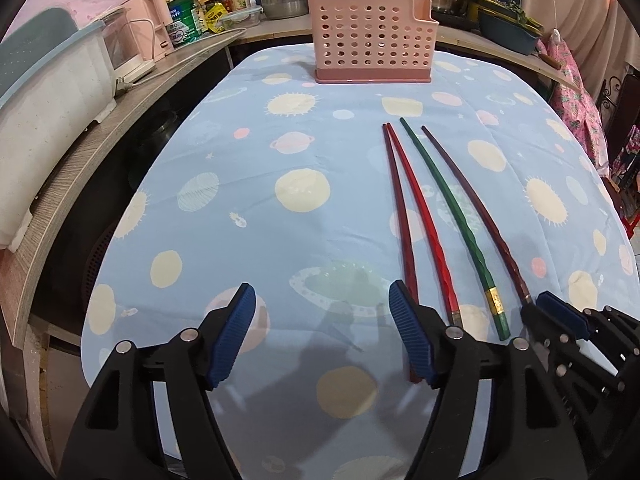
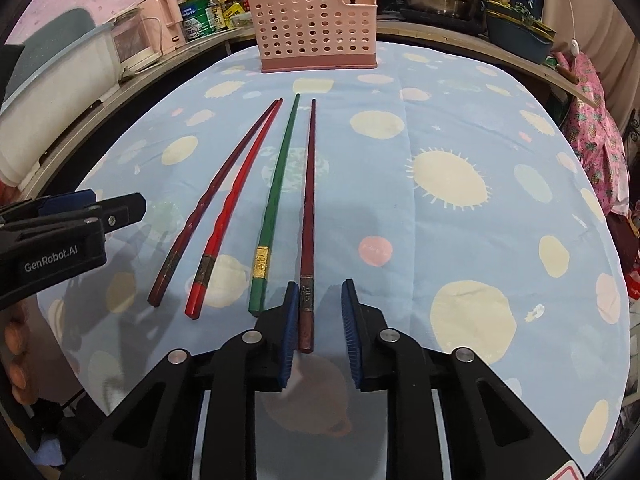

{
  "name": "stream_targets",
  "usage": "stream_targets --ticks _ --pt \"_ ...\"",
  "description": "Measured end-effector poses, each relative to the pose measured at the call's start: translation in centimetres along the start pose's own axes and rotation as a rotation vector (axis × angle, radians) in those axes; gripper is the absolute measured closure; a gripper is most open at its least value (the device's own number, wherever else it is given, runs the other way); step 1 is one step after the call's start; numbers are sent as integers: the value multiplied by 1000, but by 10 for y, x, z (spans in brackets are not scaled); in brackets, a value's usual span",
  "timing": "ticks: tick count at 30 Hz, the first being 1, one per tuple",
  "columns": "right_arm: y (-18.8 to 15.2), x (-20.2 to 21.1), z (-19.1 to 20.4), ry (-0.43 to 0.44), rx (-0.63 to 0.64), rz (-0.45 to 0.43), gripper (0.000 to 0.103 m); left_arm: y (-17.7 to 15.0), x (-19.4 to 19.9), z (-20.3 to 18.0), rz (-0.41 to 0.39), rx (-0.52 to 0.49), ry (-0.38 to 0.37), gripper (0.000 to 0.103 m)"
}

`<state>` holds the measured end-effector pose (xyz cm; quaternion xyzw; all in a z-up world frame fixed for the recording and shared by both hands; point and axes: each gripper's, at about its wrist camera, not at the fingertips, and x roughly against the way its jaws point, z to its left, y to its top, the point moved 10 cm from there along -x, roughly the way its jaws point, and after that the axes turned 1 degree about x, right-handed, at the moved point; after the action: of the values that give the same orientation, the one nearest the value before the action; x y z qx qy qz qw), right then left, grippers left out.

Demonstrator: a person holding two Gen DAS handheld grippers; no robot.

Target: Organize utensils

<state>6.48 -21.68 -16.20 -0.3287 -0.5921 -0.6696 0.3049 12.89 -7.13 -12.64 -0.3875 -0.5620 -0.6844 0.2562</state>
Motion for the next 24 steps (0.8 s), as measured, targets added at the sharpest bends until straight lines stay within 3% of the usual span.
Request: stream_targets --ticks 3,14,24 --pt "1 0 -6 12 -27 7 96 -4 -1 -3 10 0 -13 35" --pt "0 1 -20 15 -72 18 96 -25 -7 -17 67 -2 -70 34" --pt "-3 4 -20 20 -84 21 95 -35 -17 -24 101 -6 -78 34"
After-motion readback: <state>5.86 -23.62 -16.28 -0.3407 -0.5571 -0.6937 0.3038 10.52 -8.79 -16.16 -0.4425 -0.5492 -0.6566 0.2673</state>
